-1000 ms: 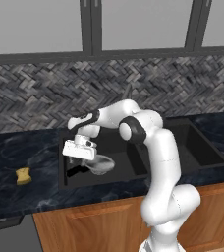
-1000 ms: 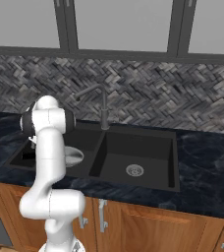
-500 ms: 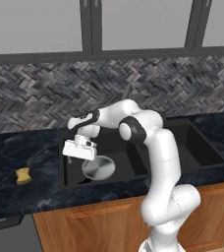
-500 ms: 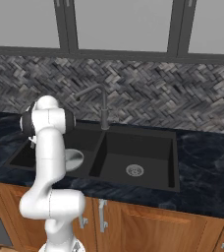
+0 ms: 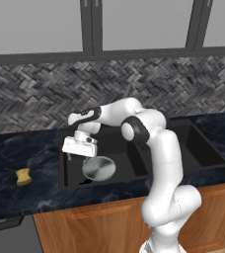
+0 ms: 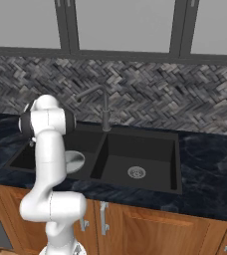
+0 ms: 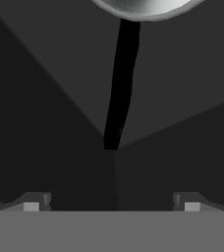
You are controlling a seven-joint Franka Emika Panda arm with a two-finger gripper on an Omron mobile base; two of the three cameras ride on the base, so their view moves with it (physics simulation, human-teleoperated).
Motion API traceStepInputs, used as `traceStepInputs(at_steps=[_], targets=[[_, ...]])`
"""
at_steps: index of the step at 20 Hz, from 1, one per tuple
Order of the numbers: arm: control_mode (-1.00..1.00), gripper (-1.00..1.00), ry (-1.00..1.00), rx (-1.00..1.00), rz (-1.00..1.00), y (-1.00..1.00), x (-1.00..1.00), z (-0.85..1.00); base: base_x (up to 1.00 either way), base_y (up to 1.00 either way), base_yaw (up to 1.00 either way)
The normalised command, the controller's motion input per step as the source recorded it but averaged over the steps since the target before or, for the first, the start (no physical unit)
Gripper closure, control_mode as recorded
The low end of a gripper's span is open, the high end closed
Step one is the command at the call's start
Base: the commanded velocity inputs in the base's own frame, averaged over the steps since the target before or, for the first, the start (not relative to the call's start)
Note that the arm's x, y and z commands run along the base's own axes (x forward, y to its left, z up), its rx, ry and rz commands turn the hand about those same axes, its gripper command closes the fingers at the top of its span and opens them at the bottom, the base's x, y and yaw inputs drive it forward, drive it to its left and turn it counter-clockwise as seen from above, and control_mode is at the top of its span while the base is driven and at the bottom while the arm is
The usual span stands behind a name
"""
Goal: Pick the pan and sponge and place them into the sink. Then turn on the water.
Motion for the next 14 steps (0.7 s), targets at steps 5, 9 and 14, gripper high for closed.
traceStepInputs(at_steps=[5,9,14], targets=[[-1.0,-1.0,-0.01,0.0,0.0,0.01,-0.17,0.33,0.0,0.0,0.0],[-1.0,-1.0,-0.01,0.0,0.0,0.07,-0.19,0.3,0.0,0.0,0.0],[-1.0,-1.0,-0.01,-0.01,0.0,0.2,-0.24,0.27,0.0,0.0,0.0]])
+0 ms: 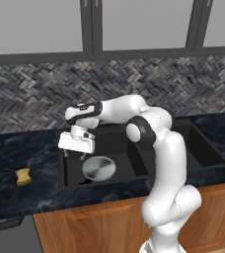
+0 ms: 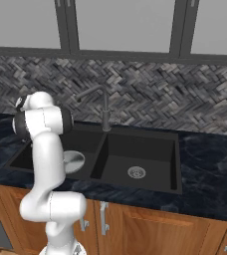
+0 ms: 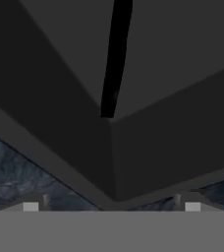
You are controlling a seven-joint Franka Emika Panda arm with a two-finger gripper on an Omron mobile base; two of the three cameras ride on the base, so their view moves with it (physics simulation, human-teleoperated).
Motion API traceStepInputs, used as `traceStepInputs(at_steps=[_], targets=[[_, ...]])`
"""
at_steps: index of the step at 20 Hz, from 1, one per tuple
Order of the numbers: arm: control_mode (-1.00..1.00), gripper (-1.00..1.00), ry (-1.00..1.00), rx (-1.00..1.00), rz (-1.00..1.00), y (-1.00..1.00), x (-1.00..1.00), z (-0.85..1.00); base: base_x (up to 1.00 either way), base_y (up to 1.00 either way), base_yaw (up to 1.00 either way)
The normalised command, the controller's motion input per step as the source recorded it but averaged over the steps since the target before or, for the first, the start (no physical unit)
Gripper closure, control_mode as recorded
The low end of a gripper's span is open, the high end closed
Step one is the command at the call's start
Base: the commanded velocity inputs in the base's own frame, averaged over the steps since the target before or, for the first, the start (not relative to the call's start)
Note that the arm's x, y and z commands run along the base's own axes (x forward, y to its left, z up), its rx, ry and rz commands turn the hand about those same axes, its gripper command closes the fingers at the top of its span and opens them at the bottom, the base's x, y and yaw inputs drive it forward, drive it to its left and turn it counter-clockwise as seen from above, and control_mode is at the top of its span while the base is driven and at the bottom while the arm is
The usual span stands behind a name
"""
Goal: Pick the pan and sponge and place them into the sink. Then turn on the water.
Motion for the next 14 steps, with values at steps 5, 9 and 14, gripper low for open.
traceStepInputs(at_steps=[5,9,14], targets=[[-1.0,-1.0,-0.03,-0.01,0.0,0.25,-0.34,0.22,0.0,0.0,0.0],[-1.0,-1.0,-0.07,-0.03,-0.02,0.31,-0.41,0.08,0.0,0.0,0.0],[-1.0,-1.0,-0.07,-0.02,-0.02,0.26,-0.35,0.12,0.0,0.0,0.0]])
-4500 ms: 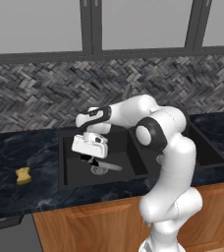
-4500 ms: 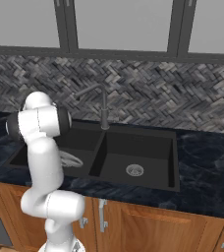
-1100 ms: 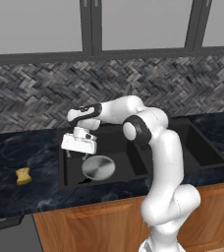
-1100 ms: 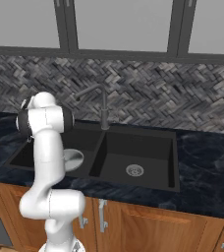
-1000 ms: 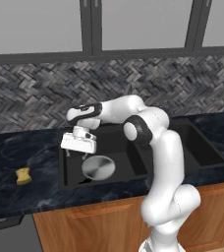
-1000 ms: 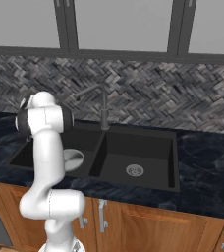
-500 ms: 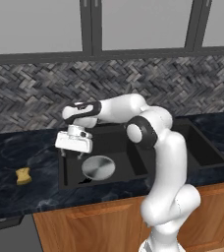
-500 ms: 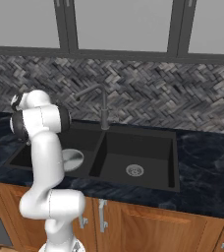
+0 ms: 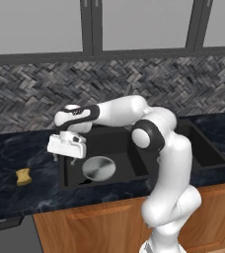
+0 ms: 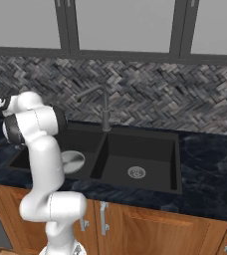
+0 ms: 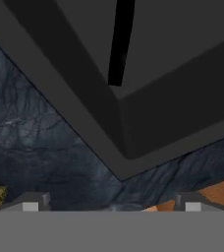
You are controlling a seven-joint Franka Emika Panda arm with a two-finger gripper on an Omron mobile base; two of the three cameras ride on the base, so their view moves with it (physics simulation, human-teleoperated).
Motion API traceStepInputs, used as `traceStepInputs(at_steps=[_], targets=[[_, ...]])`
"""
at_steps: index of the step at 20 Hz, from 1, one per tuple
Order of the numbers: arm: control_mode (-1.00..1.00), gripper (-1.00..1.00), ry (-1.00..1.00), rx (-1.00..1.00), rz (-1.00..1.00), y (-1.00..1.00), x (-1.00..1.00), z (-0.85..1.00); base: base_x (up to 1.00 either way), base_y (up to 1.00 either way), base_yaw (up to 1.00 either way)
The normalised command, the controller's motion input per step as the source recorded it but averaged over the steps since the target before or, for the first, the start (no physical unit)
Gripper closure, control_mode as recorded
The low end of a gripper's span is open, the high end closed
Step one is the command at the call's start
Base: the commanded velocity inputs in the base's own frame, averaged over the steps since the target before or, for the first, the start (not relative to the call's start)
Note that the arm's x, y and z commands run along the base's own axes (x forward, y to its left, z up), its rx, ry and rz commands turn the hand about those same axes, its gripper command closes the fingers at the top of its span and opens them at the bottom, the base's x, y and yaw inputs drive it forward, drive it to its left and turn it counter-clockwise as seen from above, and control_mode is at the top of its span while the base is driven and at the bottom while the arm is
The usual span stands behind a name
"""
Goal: Pick the pan and sponge and place them into the sink. Then turn on the water.
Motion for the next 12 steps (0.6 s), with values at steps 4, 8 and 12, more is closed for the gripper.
traceStepInputs(at_steps=[4,8,12], targets=[[-1.0,-1.0,-0.03,-0.02,0.0,0.2,-0.25,0.29,0.0,0.0,0.0],[-1.0,-1.0,-0.01,-0.01,0.0,0.22,-0.25,0.28,0.0,0.0,0.0],[-1.0,-1.0,-0.01,-0.01,0.0,0.25,-0.23,0.26,0.0,0.0,0.0]])
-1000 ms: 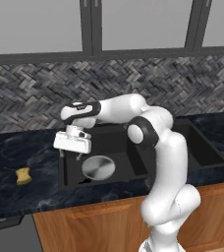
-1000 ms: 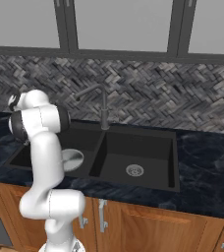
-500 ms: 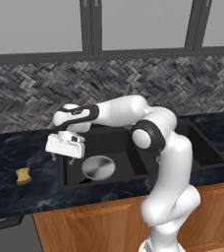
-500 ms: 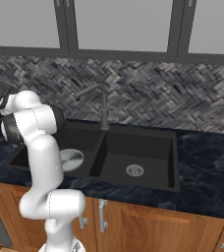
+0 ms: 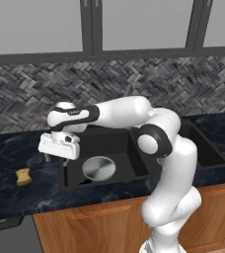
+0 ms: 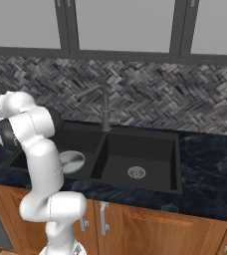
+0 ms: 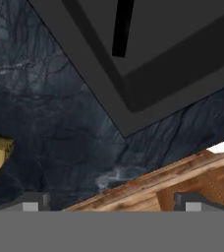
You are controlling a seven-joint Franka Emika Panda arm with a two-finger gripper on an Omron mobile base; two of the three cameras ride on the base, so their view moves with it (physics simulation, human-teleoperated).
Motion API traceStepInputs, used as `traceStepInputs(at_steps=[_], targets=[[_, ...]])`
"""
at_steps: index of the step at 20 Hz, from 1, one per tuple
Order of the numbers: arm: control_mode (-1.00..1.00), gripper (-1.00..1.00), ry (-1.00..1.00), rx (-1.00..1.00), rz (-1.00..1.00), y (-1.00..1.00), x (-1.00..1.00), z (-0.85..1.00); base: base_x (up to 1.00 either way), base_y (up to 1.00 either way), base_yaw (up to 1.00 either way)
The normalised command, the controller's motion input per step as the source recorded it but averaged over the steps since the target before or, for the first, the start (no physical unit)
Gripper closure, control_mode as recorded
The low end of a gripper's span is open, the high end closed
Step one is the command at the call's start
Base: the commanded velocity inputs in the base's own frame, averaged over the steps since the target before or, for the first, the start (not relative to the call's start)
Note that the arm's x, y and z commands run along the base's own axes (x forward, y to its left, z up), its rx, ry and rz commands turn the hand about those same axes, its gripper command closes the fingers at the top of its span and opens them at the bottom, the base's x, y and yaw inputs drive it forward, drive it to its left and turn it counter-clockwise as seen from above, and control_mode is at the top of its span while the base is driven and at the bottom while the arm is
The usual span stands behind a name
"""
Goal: Pick the pan and sponge and place them into the sink. Then turn on the water.
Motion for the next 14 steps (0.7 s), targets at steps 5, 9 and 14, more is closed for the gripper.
traceStepInputs(at_steps=[5,9,14], targets=[[-1.0,-1.0,0.0,-0.02,0.01,0.27,-0.19,0.26,0.0,0.0,0.0],[-1.0,-1.0,-0.02,-0.04,0.03,0.29,-0.12,0.25,0.0,0.0,0.0],[-1.0,-1.0,-0.07,-0.06,0.09,0.29,-0.01,0.18,0.0,0.0,0.0]])
